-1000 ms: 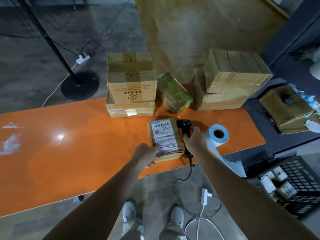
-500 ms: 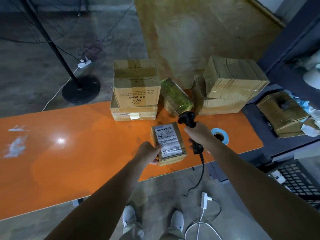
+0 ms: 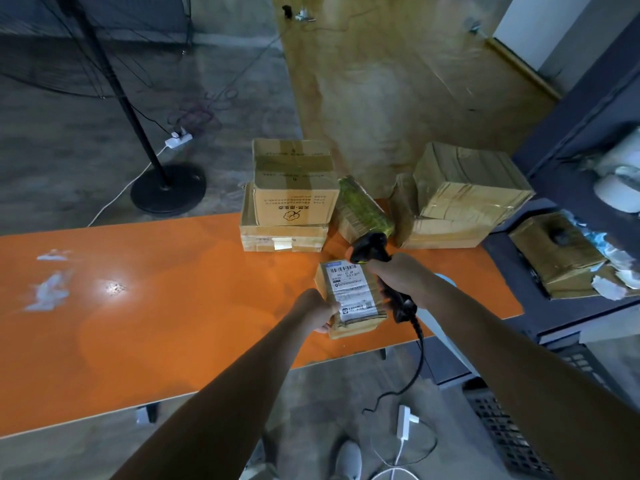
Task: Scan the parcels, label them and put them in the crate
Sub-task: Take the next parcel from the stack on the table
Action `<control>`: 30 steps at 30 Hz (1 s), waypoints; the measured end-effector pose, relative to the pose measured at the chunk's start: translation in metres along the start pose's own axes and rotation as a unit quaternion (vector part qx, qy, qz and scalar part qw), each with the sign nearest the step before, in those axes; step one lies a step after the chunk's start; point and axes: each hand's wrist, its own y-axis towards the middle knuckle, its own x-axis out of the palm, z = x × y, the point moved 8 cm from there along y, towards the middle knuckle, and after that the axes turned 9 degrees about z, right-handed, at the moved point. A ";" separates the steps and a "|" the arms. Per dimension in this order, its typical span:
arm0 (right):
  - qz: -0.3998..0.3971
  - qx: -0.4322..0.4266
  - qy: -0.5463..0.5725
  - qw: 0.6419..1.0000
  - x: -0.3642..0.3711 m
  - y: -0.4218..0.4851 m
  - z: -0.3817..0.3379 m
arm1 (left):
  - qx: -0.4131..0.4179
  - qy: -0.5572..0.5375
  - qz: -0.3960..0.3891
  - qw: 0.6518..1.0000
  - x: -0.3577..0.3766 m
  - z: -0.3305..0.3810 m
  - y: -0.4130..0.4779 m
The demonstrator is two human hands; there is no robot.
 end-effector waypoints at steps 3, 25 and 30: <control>0.001 0.000 0.009 1.000 0.001 -0.006 -0.002 | 0.013 -0.005 0.000 1.000 -0.001 0.002 -0.001; -0.025 0.005 0.019 0.999 0.002 -0.007 0.006 | 0.047 0.063 0.029 0.997 0.012 -0.005 0.026; -0.020 0.002 0.052 0.998 0.001 0.002 0.011 | 0.056 0.063 0.027 0.996 0.015 -0.002 0.029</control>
